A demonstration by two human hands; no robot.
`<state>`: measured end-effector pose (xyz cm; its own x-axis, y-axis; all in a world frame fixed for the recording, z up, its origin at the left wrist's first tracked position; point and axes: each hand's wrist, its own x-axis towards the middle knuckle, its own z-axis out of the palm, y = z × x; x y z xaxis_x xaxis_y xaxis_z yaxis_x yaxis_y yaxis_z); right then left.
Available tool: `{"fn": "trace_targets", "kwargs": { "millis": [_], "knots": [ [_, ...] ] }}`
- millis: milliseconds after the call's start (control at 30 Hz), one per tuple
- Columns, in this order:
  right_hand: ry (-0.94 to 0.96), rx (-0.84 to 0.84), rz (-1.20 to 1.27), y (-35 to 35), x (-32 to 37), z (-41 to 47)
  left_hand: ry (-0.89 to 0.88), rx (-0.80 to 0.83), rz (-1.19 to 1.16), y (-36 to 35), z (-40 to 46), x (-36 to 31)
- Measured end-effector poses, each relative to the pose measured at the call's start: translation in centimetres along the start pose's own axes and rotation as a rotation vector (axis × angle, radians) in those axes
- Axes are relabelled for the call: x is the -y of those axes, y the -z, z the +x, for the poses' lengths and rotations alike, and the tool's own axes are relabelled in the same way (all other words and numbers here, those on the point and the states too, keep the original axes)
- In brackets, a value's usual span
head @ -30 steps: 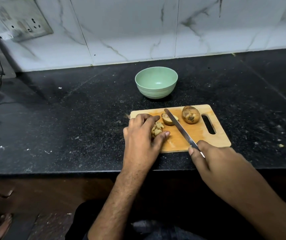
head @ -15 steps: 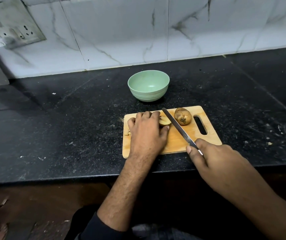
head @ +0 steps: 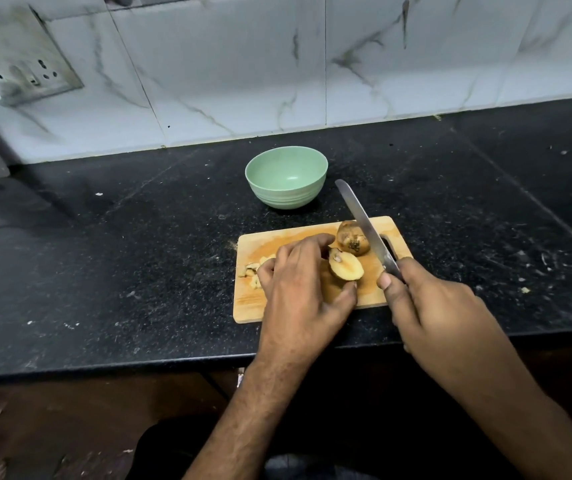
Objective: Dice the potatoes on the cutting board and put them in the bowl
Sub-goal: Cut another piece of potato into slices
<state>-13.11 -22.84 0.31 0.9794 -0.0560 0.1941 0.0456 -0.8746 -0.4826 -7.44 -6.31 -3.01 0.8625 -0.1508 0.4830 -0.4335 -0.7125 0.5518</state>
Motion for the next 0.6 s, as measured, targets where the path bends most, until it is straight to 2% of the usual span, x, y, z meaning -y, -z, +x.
{"fn": "trace_targets", "kwargs": {
  "millis": [133,333,467,600],
  "knots": [
    [0.036,-0.048,0.155,-0.7,-0.5,0.8,-0.004,-0.047,-0.093,0.3,-0.5,0.2],
    [0.038,-0.027,0.425,-1.2,-0.5,2.0,-0.008,-0.052,-0.283,0.2,-1.1,0.3],
    [0.049,-0.01,0.412,-2.0,-0.3,2.5,0.017,-0.061,-0.392,0.1,-1.4,0.7],
    [0.008,-0.034,0.441,-2.4,0.0,2.9,0.004,-0.018,-0.376,0.2,-1.5,1.4]
  ]
}}
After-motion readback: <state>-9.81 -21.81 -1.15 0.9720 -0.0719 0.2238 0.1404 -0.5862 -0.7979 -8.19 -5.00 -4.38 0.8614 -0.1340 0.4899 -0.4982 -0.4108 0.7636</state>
